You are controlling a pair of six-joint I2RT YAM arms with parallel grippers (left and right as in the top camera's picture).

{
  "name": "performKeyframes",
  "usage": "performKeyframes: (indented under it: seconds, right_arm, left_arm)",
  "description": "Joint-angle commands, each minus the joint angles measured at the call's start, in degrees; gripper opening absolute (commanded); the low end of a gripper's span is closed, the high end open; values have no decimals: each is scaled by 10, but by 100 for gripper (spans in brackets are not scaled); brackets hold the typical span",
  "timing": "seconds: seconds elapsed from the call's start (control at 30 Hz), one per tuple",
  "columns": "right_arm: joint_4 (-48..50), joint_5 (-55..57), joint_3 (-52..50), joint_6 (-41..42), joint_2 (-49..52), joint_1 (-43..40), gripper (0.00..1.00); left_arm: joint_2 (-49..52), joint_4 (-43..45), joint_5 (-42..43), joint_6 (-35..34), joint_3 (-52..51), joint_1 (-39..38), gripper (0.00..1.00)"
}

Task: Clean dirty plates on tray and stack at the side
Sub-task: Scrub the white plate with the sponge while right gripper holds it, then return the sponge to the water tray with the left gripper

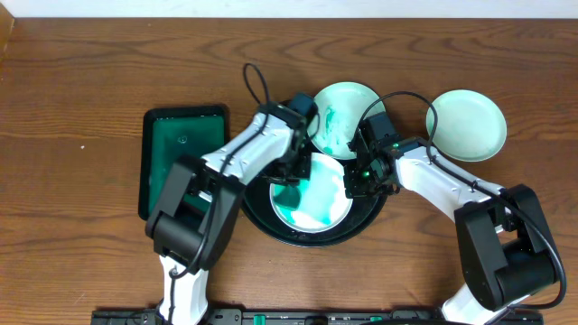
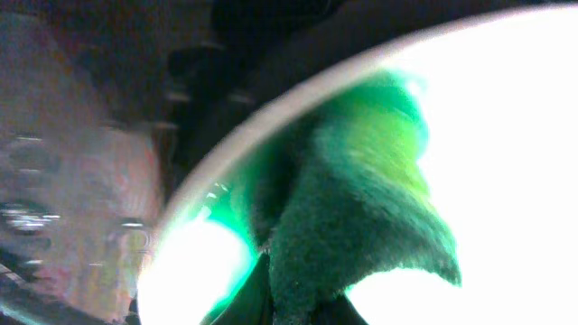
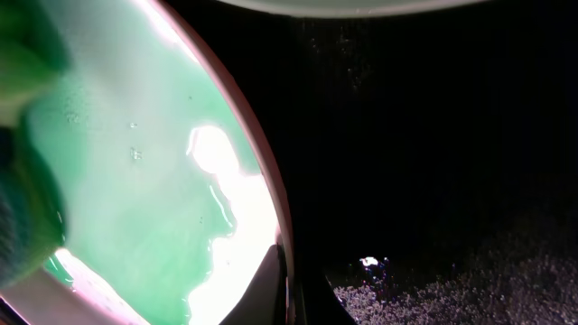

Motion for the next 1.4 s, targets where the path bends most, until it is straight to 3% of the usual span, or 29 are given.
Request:
performKeyframes:
  seconds: [0.0, 0.33, 0.5, 0.83, 1.37]
  right_arm:
    - [-8, 28, -12, -13, 23, 9, 1]
    - [-11, 28, -12, -17, 23, 9, 1]
    - [-11, 28, -12, -17, 23, 9, 1]
    - [-14, 28, -12, -17, 23, 9, 1]
    - [-10, 28, -12, -17, 22, 9, 1]
  left_arm:
    - [36, 9, 66, -12, -28, -38, 7]
    - [36, 104, 208, -44, -28, -61, 7]
    - [36, 125, 217, -52, -28, -61, 7]
    - [22, 74, 38, -67, -28, -23, 7]
    - [-180, 9, -145, -32, -28, 75, 7]
